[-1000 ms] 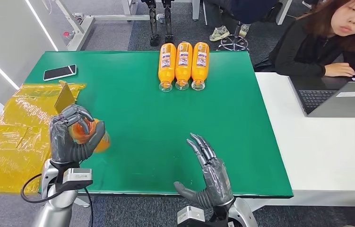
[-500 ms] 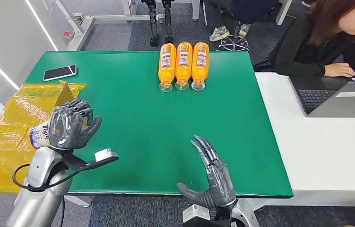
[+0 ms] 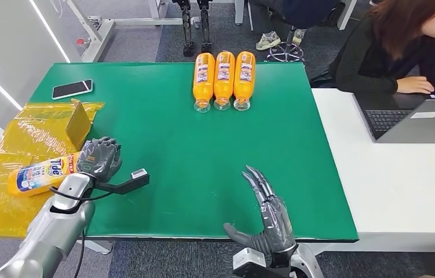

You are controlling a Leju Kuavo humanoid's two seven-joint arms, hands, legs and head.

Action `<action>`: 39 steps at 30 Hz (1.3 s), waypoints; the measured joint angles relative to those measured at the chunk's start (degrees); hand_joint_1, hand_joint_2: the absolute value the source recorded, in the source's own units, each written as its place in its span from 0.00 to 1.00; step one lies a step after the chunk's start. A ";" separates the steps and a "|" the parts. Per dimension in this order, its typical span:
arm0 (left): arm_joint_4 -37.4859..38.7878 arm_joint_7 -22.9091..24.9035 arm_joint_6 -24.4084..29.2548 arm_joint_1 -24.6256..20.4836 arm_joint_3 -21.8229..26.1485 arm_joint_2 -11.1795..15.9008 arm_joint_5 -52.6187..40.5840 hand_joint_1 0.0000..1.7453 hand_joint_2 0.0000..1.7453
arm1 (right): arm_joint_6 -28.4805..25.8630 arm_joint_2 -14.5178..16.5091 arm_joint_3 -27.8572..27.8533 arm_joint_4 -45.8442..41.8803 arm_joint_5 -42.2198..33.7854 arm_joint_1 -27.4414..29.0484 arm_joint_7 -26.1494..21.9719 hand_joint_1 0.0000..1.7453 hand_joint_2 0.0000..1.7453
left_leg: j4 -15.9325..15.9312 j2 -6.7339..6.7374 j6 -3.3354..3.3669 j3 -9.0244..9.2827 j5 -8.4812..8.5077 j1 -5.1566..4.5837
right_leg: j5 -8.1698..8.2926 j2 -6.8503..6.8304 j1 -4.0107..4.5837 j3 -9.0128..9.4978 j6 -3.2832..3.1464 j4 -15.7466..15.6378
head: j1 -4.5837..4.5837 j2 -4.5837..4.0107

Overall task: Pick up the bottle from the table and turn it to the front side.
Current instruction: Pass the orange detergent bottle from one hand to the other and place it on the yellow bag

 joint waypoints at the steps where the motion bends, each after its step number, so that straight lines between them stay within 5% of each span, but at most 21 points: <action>1: 1.09 0.41 -0.38 -0.46 -0.43 0.00 -0.26 0.00 1.00 | -0.30 -0.11 0.00 0.11 -0.23 0.00 -0.20 0.00 1.00 | 0.00 0.00 0.00 0.00 0.00 0.00 | 0.00 0.00 0.00 0.00 0.00 0.00 | 0.00 0.00; 10: 5.46 -2.59 0.58 -2.27 -1.58 -0.04 1.43 0.00 1.00 | -2.09 -0.60 -0.01 1.56 -0.62 0.16 -0.91 0.00 1.00 | 0.00 0.00 0.00 -0.01 0.00 -0.01 | 0.00 0.00 -0.01 0.00 0.00 0.00 | 0.00 0.00; 15: 5.51 -17.06 -0.65 -2.18 -0.38 -1.14 11.67 0.00 1.00 | -3.66 -0.61 -0.01 2.46 -0.69 0.67 -1.44 0.00 1.00 | 0.01 -0.02 0.00 -0.01 0.00 -0.01 | 0.00 -0.01 -0.01 0.00 0.00 0.00 | 0.00 0.00; 18: 3.25 -27.84 -6.69 -1.14 0.62 -2.50 22.16 0.00 1.00 | -4.69 -0.66 -0.02 3.22 -1.55 0.70 -2.14 0.00 1.00 | 0.01 -0.02 0.00 -0.01 0.00 -0.02 | 0.00 -0.02 -0.02 0.01 0.00 0.00 | 0.01 0.00; 21: -4.28 -32.90 -15.84 1.77 -0.64 -3.31 38.83 0.00 1.00 | -5.34 -0.78 -0.05 4.04 -2.67 0.63 -2.79 0.00 1.00 | 0.01 -0.02 0.01 -0.02 -0.01 -0.02 | 0.00 -0.01 -0.02 0.01 0.01 -0.01 | 0.01 0.00; 27: -23.23 -33.99 -27.34 7.53 -6.75 -3.64 65.33 0.00 1.00 | -5.48 -0.90 -0.10 5.28 -3.62 -0.06 -3.22 0.00 1.00 | 0.01 -0.06 0.01 -0.04 -0.02 -0.03 | -0.01 -0.06 -0.02 0.01 0.01 -0.02 | 0.00 0.00; 34: -34.88 -33.99 -29.74 11.71 -9.84 -6.95 75.99 0.00 1.00 | -5.76 -0.90 -0.73 5.37 -3.56 -1.23 -3.54 0.00 1.00 | 0.01 -0.08 0.01 -0.03 -0.01 -0.03 | 0.00 -0.07 -0.02 0.04 0.01 -0.02 | -0.01 0.00; 39: -38.08 -33.99 -25.99 13.23 -12.51 -10.64 78.94 0.00 1.00 | -8.59 -0.85 -2.20 2.91 -4.19 -2.25 -5.36 0.00 1.00 | 0.03 -0.10 0.02 -0.03 -0.01 -0.04 | 0.01 -0.11 -0.03 0.06 0.02 -0.03 | 0.01 0.00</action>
